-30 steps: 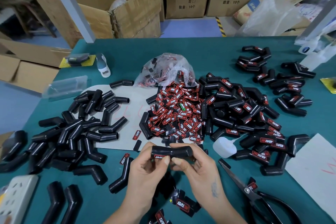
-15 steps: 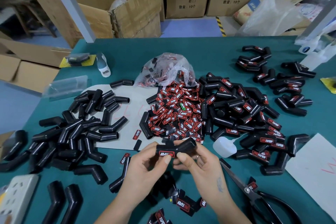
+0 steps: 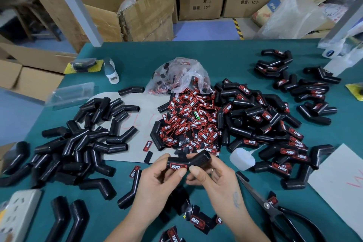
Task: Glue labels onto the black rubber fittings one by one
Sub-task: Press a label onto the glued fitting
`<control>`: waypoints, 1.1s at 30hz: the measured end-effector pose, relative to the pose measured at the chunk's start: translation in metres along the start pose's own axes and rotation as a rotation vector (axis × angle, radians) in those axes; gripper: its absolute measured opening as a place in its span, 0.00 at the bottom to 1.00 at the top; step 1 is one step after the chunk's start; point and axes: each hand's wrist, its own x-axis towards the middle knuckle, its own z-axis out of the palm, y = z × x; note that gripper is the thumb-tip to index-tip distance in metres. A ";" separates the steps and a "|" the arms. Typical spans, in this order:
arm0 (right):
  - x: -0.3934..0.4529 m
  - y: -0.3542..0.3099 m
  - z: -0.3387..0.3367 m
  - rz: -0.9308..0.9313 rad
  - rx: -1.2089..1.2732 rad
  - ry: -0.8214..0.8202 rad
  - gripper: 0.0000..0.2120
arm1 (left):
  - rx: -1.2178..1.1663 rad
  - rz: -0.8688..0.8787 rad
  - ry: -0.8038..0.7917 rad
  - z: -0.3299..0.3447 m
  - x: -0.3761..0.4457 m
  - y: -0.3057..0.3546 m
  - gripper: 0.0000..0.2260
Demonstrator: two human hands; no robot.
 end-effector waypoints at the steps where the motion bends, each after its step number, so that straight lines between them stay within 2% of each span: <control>1: 0.000 0.000 0.001 0.004 -0.001 0.003 0.08 | -0.005 0.016 0.003 0.000 0.000 0.000 0.11; 4: 0.000 0.001 0.003 0.006 0.005 0.012 0.08 | -0.021 0.050 0.003 0.003 -0.001 0.001 0.09; 9: 0.001 -0.002 0.000 0.040 0.083 0.004 0.07 | 0.035 0.012 -0.001 0.000 0.000 0.004 0.10; 13: 0.001 0.001 -0.003 0.070 0.190 -0.004 0.21 | 0.053 0.018 -0.033 0.001 -0.001 0.007 0.08; 16: 0.002 0.003 -0.004 0.093 0.218 -0.035 0.25 | 0.047 0.001 -0.046 0.000 -0.002 0.005 0.09; 20: 0.002 0.003 -0.001 0.092 0.190 -0.029 0.24 | -0.013 -0.046 -0.031 0.001 -0.004 -0.001 0.11; 24: 0.001 0.002 0.001 0.095 0.136 -0.036 0.18 | -0.075 -0.119 0.012 0.004 -0.005 -0.002 0.12; 28: 0.000 0.002 0.001 0.103 0.148 -0.049 0.19 | -0.085 -0.080 0.019 0.004 -0.005 0.001 0.11; 33: 0.002 0.004 0.003 0.092 0.150 -0.027 0.15 | -0.062 -0.042 0.021 0.006 -0.006 0.004 0.10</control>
